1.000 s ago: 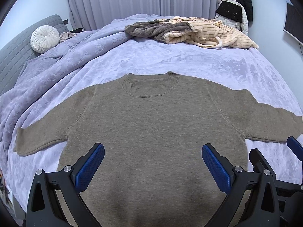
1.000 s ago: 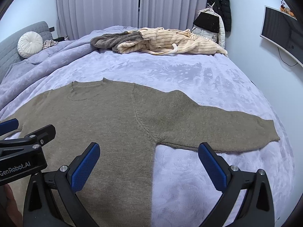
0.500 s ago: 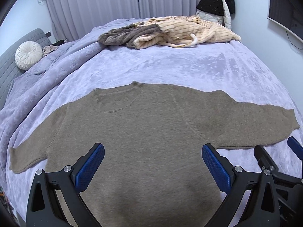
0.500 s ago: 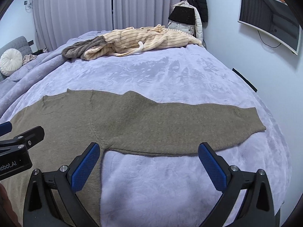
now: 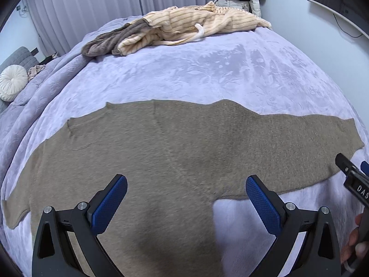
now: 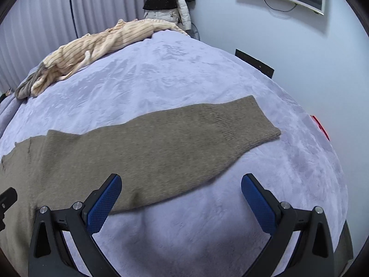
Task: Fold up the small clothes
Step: 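Move the right tool to a sweater sleeve cuff and close on it, then lift the sleeve with the right tool and carry it across the sweater body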
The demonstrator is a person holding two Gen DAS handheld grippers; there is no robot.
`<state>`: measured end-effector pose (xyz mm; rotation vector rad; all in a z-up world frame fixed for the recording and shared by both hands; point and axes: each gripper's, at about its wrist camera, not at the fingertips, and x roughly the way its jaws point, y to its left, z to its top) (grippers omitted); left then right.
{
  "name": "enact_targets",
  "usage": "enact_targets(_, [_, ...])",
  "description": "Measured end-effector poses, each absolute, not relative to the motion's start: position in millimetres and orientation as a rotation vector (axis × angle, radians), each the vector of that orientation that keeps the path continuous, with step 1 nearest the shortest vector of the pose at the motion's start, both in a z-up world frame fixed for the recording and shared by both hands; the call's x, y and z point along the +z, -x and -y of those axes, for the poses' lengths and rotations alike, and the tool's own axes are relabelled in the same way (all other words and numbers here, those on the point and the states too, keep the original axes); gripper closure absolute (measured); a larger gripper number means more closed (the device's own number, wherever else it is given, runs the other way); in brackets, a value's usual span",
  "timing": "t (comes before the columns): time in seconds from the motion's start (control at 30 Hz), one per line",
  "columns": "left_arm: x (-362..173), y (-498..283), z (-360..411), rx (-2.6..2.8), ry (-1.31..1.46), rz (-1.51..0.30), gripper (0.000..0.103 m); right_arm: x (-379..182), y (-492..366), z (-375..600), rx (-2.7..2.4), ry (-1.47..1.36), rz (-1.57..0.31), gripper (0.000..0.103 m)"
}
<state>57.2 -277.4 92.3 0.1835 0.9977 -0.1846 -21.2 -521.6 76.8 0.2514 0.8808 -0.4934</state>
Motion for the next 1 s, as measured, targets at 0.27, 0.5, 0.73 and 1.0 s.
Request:
enact_targets(0.27, [75.2,-74.5,300.8,-0.194,-0.193,-1.029,0.000,56.7,8.5,577.1,-0.538,-0.353,-0.900,0.000])
enact_targets(0.5, [60.8,-93.7,306.9,-0.178,-0.182,-1.053,0.000,53.0,-15.8,606.9,-0.533,-0.397,-0.881,0.000])
enact_targets(0.73, [51.8,-115.1,296.5,-0.132,-0.141,-1.085,0.000,58.0,-12.6,629.3,-0.452,-0.469,-0.813,0.092])
enact_targets(1.0, [37.4,-127.0,287.2,-0.092,-0.109,-1.119,0.000,77.8,37.2,630.5,-0.350,-0.536,-0.666,0.096])
